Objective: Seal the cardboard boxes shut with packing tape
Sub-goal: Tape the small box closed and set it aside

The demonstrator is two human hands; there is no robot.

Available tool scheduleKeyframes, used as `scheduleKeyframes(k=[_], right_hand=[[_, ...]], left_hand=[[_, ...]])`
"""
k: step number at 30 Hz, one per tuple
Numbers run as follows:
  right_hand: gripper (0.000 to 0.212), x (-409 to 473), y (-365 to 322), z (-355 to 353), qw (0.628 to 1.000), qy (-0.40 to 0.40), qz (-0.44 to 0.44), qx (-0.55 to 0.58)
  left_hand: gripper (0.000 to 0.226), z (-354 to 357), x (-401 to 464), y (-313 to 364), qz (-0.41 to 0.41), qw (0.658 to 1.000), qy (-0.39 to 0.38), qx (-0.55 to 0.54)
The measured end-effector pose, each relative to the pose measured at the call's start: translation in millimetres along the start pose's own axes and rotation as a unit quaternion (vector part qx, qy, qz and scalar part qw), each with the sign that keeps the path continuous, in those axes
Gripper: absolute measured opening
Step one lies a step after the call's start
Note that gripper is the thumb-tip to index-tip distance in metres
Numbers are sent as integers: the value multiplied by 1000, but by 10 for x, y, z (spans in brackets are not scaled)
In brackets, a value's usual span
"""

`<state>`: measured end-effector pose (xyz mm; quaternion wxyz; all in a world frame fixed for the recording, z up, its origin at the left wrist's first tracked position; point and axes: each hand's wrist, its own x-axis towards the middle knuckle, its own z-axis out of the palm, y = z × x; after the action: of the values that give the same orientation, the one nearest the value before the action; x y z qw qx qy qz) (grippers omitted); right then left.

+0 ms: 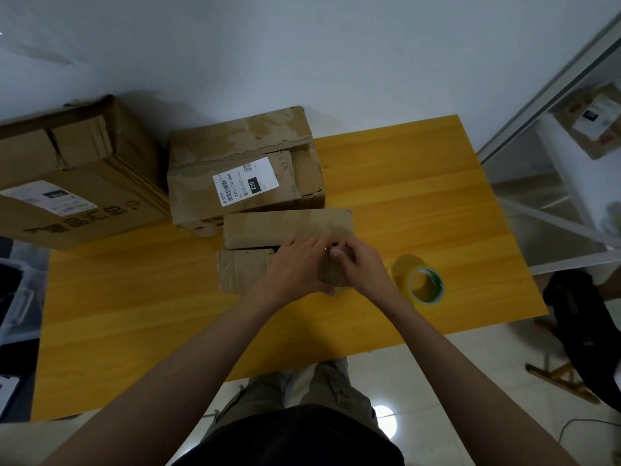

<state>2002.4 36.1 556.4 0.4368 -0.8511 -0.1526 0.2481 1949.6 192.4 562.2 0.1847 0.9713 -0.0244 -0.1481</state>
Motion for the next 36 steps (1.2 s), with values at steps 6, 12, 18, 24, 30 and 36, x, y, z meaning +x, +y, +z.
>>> scheduleKeyframes(k=[6, 12, 18, 24, 30, 36], right_hand=[[54, -37, 101, -93, 992, -120, -24, 10], [56, -68, 209, -139, 988, -143, -60, 13], [24, -48, 153, -54, 993, -86, 15, 81], [17, 57, 90, -31, 994, -56, 48, 82], [9, 8, 99, -80, 982, -79, 62, 157], [11, 2, 89, -103, 975, -115, 84, 172]], left_hand=[[76, 14, -43, 3, -23, 999, 14, -45], [54, -16, -47, -68, -33, 994, 29, -105], [6, -149, -15, -146, -97, 949, 25, -299], [10, -204, 67, -157, -97, 946, 21, -307], [7, -223, 80, -116, -105, 942, 27, -318], [14, -200, 111, -89, -86, 940, 9, -331]])
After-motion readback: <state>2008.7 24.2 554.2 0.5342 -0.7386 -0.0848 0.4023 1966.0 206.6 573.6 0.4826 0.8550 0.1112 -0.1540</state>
